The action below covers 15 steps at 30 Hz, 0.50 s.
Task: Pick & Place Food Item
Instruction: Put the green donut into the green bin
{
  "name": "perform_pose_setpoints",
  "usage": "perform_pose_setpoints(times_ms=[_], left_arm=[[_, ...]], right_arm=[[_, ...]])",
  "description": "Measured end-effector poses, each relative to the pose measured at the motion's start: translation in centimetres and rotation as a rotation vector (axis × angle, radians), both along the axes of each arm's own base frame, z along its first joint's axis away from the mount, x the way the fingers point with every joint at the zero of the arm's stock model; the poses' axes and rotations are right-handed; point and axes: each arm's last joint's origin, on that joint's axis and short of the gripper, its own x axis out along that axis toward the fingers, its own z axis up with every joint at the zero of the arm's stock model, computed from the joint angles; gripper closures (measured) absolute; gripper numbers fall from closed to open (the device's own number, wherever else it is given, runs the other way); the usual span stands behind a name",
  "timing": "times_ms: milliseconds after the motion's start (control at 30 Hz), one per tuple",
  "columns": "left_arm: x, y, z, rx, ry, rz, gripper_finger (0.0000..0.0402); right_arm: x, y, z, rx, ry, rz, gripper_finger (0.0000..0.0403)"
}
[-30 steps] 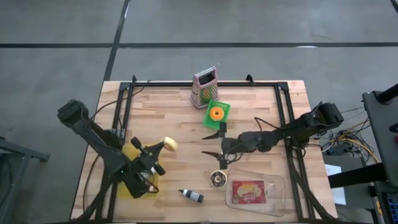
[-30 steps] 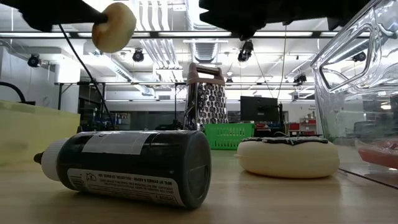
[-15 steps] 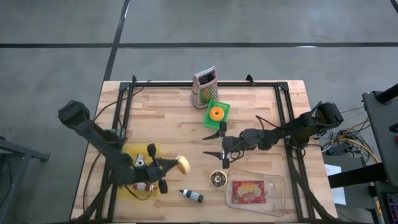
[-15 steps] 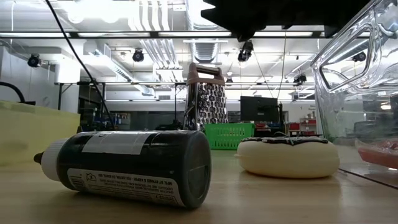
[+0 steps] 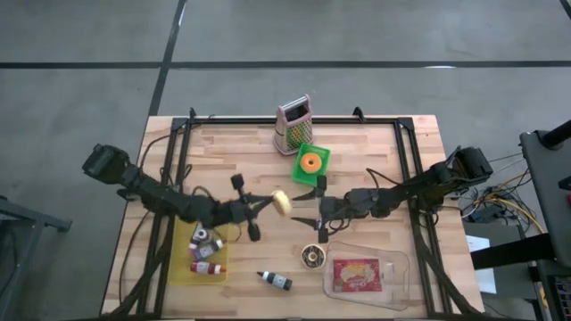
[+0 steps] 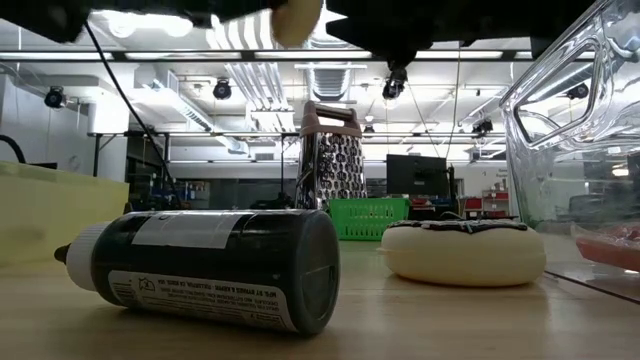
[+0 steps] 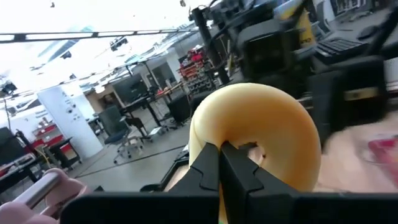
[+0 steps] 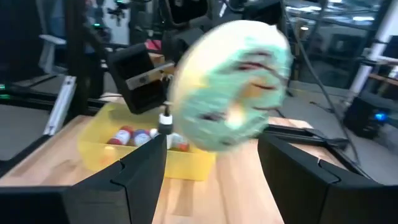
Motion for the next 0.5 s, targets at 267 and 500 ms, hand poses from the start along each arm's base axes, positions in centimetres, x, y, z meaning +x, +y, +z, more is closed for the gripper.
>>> perform_pose_setpoints(times_ms=[267,500], left_arm=[[1.0,3.8,-0.5,-0.015,0.005,0.01,0.0401],[1.2,4.4,-0.4,-0.025,-0.006,-0.022,0.0401]], right_arm=[[0.1,-0.7,0.0,0.018,-0.002,-0.041,0.0156],[0.3,-1.8,0.1,0.04,-0.012,-0.105,0.0156]])
